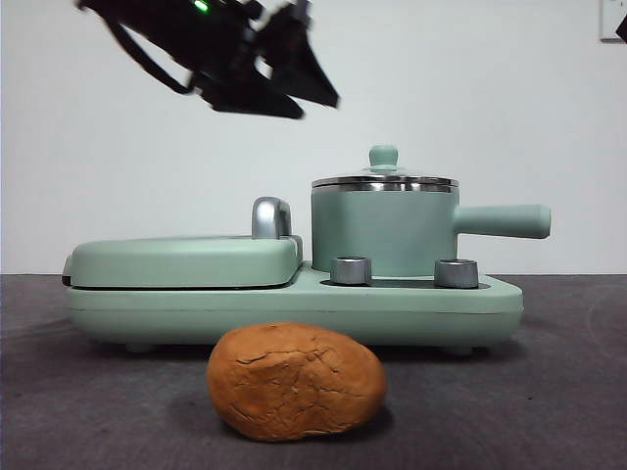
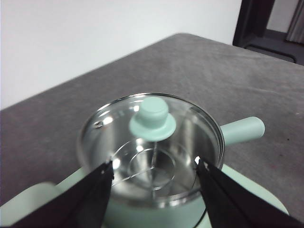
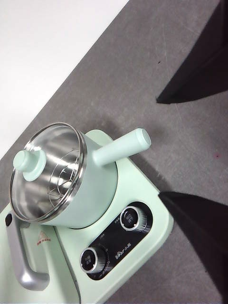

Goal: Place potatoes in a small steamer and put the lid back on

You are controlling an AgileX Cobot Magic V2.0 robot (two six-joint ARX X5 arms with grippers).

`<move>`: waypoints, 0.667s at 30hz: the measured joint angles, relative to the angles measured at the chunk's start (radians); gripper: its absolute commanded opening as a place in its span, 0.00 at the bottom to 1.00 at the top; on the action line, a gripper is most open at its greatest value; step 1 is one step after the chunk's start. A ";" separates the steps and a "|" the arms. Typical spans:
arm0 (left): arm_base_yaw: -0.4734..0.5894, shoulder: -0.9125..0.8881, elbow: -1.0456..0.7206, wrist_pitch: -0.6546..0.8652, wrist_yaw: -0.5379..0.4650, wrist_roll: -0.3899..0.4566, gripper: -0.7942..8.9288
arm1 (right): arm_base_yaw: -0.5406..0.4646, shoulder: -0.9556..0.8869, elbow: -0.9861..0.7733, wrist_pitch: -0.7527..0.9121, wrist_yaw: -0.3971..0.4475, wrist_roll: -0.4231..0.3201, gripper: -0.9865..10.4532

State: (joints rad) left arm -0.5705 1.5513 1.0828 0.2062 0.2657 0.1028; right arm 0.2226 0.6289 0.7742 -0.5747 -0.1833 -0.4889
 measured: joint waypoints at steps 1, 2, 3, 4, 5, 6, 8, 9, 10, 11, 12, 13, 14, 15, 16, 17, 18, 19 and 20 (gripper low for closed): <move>-0.007 0.034 0.029 0.001 0.000 -0.001 0.38 | 0.000 0.000 0.000 0.000 0.000 0.000 0.34; -0.011 0.058 0.051 0.000 0.000 -0.002 0.38 | 0.000 0.000 0.000 0.000 0.000 0.000 0.34; -0.015 0.080 0.074 0.000 0.000 -0.002 0.38 | 0.000 0.000 0.000 0.000 0.000 0.000 0.34; -0.018 0.110 0.102 0.001 0.000 -0.003 0.38 | 0.000 0.000 0.000 0.000 0.000 0.000 0.34; -0.021 0.132 0.125 0.001 0.000 -0.003 0.38 | 0.000 0.000 0.000 0.000 0.000 0.000 0.34; -0.024 0.153 0.146 0.000 0.000 -0.003 0.38 | 0.000 0.000 0.000 0.000 0.000 0.000 0.34; -0.029 0.199 0.195 0.001 0.000 -0.003 0.38 | 0.000 0.000 0.000 0.000 0.000 0.000 0.34; -0.031 0.216 0.212 0.000 0.000 -0.003 0.38 | 0.000 0.000 0.000 0.000 0.000 0.000 0.34; -0.034 0.238 0.237 0.001 0.000 -0.003 0.38 | 0.000 0.000 0.000 0.000 0.000 0.000 0.34; -0.035 0.251 0.251 0.002 0.000 -0.003 0.38 | 0.000 0.000 0.000 0.000 0.000 0.000 0.34; -0.037 0.267 0.268 0.003 0.000 -0.003 0.38 | 0.000 0.000 0.000 0.000 0.000 0.000 0.34; -0.039 0.285 0.287 0.002 0.000 -0.003 0.38 | 0.000 0.000 0.000 0.000 0.000 0.000 0.34; -0.040 0.298 0.301 0.002 0.000 -0.003 0.38 | 0.000 0.001 0.000 0.000 0.000 0.000 0.34; -0.041 0.314 0.318 0.003 0.000 -0.003 0.38 | 0.000 0.002 0.000 0.000 0.000 0.000 0.34; -0.042 0.328 0.330 0.005 0.000 -0.003 0.38 | 0.000 0.005 0.000 0.000 0.000 0.000 0.34; -0.042 0.338 0.338 0.004 0.000 -0.003 0.38 | 0.000 0.008 0.000 0.000 0.000 0.000 0.34; -0.042 0.346 0.343 0.004 0.000 -0.003 0.38 | 0.000 0.009 0.000 0.001 0.000 0.000 0.34; -0.043 0.357 0.350 0.002 0.000 -0.003 0.38 | 0.000 0.016 0.000 0.001 0.000 0.000 0.34; -0.043 0.364 0.353 0.003 0.000 -0.003 0.38 | 0.000 0.017 0.000 0.001 0.000 0.000 0.34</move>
State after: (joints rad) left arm -0.6132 1.9152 1.4361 0.2089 0.2657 0.0998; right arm 0.2226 0.6460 0.7746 -0.5739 -0.1833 -0.4885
